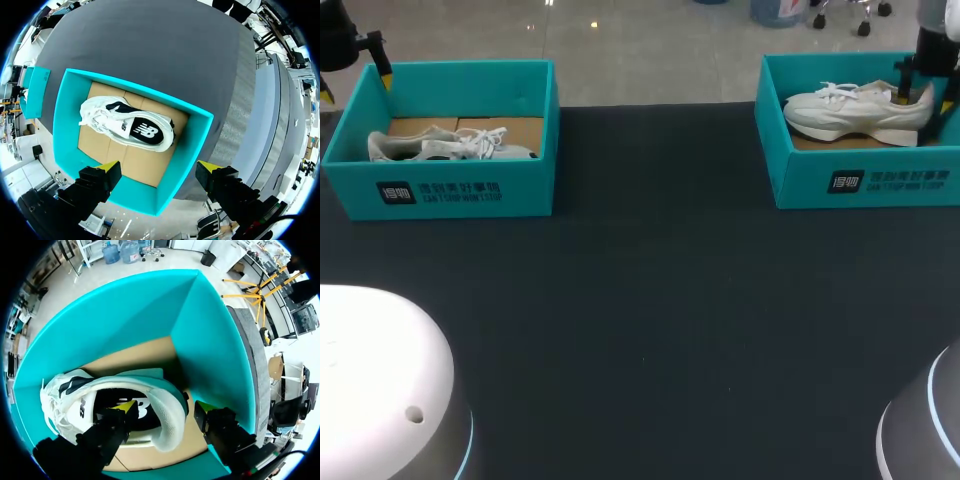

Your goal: Take the shoe out of the shoebox, open the shoe tongue, remove and reinsert the insole, then place the shoe into the shoebox

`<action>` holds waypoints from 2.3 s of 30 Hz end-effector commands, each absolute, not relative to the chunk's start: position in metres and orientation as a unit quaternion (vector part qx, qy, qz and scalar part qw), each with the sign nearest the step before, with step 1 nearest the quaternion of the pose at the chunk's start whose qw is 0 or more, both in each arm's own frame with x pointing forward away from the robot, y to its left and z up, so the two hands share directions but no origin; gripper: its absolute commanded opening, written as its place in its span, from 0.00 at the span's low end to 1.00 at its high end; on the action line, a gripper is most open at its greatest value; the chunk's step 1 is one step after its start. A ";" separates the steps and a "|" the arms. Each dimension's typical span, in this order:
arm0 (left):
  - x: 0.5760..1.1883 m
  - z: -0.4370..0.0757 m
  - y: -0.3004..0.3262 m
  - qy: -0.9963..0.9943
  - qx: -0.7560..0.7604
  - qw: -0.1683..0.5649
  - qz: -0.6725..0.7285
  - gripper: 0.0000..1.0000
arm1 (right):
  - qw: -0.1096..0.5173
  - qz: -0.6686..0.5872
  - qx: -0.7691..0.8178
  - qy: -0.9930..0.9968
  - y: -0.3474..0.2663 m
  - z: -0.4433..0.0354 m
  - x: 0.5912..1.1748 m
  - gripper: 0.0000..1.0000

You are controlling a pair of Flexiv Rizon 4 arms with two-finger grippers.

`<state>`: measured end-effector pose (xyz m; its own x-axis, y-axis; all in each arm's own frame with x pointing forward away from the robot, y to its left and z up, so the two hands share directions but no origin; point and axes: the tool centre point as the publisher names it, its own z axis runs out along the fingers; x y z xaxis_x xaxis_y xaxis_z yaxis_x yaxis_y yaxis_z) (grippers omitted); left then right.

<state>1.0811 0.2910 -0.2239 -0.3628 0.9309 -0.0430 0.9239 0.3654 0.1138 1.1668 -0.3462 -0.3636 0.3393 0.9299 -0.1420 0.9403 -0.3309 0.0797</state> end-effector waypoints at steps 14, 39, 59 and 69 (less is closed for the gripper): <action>1.081 -0.224 0.291 0.824 0.563 0.049 0.035 1.00 | 0.046 -0.078 0.815 0.573 -0.349 -0.386 1.174 0.44; 1.081 -0.224 0.291 0.824 0.563 0.049 0.035 1.00 | 0.075 -0.076 0.827 0.553 -0.364 -0.356 1.165 0.00; 1.081 -0.224 0.291 0.824 0.563 0.049 0.035 1.00 | 0.130 -0.007 0.816 0.563 -0.349 -0.255 1.143 0.00; 1.081 -0.224 0.291 0.824 0.563 0.049 0.035 1.00 | 0.153 0.005 0.805 0.573 -0.335 -0.213 1.130 0.00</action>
